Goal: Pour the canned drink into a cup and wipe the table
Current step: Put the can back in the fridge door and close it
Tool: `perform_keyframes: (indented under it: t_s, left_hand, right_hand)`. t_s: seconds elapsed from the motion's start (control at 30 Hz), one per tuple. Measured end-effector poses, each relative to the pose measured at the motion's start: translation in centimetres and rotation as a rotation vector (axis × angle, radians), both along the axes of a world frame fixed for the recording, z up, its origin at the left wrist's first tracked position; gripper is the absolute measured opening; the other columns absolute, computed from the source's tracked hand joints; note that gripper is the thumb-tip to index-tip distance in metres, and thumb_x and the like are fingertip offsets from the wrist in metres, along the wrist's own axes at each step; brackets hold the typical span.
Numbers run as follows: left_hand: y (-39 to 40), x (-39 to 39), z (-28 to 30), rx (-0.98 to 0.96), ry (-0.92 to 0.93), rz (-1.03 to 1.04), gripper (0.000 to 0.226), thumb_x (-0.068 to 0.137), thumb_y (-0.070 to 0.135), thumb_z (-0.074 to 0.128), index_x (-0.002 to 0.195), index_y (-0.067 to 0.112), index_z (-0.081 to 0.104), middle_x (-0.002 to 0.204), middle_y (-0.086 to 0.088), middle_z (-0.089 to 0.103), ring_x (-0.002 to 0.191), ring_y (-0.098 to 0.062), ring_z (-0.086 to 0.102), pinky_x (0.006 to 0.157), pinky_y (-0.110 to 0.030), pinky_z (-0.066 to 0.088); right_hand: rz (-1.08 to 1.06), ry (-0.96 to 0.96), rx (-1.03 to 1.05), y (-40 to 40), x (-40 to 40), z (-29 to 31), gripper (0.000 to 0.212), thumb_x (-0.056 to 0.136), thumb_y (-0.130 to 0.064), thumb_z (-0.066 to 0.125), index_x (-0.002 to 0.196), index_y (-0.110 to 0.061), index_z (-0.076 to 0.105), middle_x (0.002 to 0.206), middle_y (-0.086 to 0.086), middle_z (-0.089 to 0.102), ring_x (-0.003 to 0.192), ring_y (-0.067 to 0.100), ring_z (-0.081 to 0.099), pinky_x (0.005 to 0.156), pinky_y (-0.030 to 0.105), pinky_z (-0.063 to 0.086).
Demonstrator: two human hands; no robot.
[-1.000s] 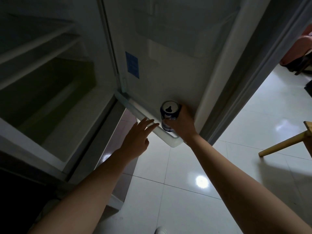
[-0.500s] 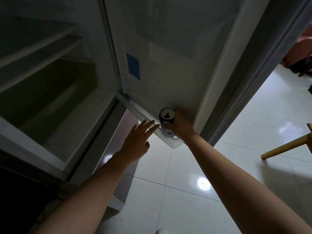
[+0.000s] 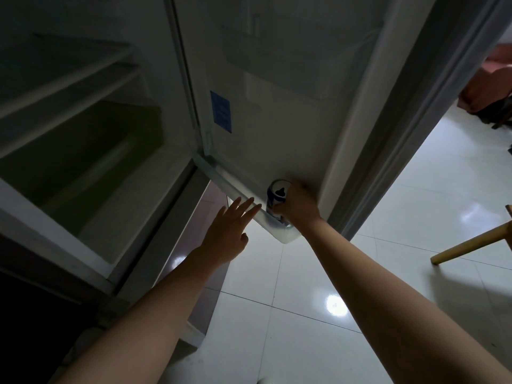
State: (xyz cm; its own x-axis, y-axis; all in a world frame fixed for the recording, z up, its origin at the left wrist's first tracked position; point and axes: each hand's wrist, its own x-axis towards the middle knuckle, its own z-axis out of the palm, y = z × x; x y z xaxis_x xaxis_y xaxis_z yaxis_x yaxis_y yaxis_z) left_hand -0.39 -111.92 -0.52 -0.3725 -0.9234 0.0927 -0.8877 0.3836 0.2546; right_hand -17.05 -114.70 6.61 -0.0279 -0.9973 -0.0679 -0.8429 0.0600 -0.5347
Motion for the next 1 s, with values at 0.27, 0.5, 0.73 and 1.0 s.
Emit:
perform_keyframes:
  t_s: [0.27, 0.5, 0.73, 1.0]
  left_hand:
    - [0.7, -0.4, 0.8, 0.053, -0.034, 0.039, 0.070, 0.093, 0.017, 0.048, 0.148, 0.028, 0.006, 0.158, 0.003, -0.002, 0.145, -0.019, -0.004, 0.117, -0.039, 0.005]
    - [2.4, -0.4, 2.1, 0.069, 0.004, 0.071, 0.066, 0.092, 0.018, 0.047, 0.148, 0.023, 0.012, 0.158, 0.000, 0.006, 0.145, -0.018, 0.001, 0.117, -0.041, 0.008]
    - [5.5, 0.2, 3.9, -0.029, 0.239, 0.121, 0.062, 0.089, 0.017, 0.054, 0.144, 0.018, 0.026, 0.153, -0.005, 0.027, 0.141, -0.021, 0.022, 0.115, -0.039, 0.024]
    - [9.0, 0.1, 5.6, -0.102, 0.254, 0.209, 0.061, 0.087, 0.024, 0.059, 0.142, 0.018, 0.031, 0.149, -0.005, 0.033, 0.136, -0.024, 0.032, 0.110, -0.038, 0.032]
  right_hand:
    - [0.019, -0.112, -0.070, 2.1, -0.6, 0.7, 0.048, 0.082, -0.012, 0.065, 0.123, -0.003, 0.043, 0.119, 0.017, 0.055, 0.104, 0.031, 0.057, 0.082, 0.031, 0.048]
    - [0.107, -0.092, -0.493, 8.9, -2.9, 3.1, 0.048, 0.085, -0.009, 0.061, 0.131, -0.008, 0.045, 0.127, 0.013, 0.055, 0.113, 0.028, 0.052, 0.090, 0.024, 0.041]
    - [0.024, -0.034, -0.731, 12.4, -6.5, 3.2, 0.055, 0.084, -0.009, 0.064, 0.133, -0.001, 0.041, 0.131, 0.020, 0.051, 0.121, 0.033, 0.048, 0.101, 0.032, 0.035]
    - [-0.120, -0.019, -0.620, 11.8, -10.4, 2.7, 0.064, 0.088, -0.014, 0.059, 0.141, -0.002, 0.026, 0.145, 0.018, 0.033, 0.133, 0.030, 0.031, 0.109, 0.032, 0.026]
